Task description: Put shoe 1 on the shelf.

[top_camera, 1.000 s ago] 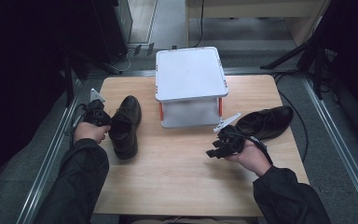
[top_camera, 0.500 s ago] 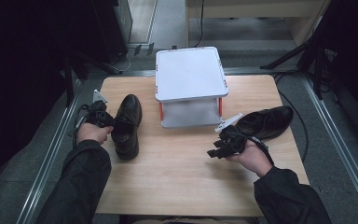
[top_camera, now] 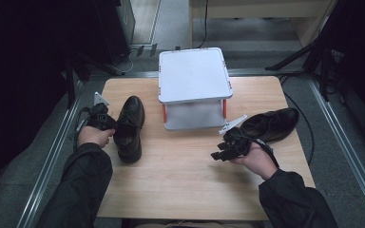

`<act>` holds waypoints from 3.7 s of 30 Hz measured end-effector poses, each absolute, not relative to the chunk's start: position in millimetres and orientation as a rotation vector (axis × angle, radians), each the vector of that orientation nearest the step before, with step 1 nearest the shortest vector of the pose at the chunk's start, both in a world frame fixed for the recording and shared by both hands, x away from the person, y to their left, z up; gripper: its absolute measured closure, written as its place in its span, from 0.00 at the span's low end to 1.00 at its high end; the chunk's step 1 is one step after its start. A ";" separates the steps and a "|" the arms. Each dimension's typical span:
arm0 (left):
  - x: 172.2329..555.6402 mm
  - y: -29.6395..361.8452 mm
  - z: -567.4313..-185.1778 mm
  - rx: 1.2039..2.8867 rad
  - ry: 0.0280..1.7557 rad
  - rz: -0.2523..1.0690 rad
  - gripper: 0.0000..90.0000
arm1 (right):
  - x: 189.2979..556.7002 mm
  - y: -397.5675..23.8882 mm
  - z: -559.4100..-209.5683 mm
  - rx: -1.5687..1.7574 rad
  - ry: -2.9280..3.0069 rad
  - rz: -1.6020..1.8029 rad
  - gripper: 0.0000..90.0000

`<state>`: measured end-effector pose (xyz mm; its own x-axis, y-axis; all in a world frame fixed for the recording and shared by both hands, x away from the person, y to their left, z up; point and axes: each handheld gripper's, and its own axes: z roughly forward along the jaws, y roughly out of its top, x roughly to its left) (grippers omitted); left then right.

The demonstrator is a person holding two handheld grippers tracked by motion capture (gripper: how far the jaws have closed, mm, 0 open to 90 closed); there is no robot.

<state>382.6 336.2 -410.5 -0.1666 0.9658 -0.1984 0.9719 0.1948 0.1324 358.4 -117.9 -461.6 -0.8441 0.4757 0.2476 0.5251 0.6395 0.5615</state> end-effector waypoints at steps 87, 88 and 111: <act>516.1 202.2 -230.3 1.792 2.125 0.050 0.94 | 344.5 -137.4 -460.0 -0.878 -2.758 -1.036 0.53; 517.4 199.1 -231.4 1.798 2.124 0.050 0.94 | 344.1 -137.6 -460.2 -0.878 -2.756 -1.036 0.53; 518.5 173.3 -249.5 1.808 2.083 -0.005 0.88 | 343.9 -140.7 -459.4 -0.897 -2.748 -1.045 0.53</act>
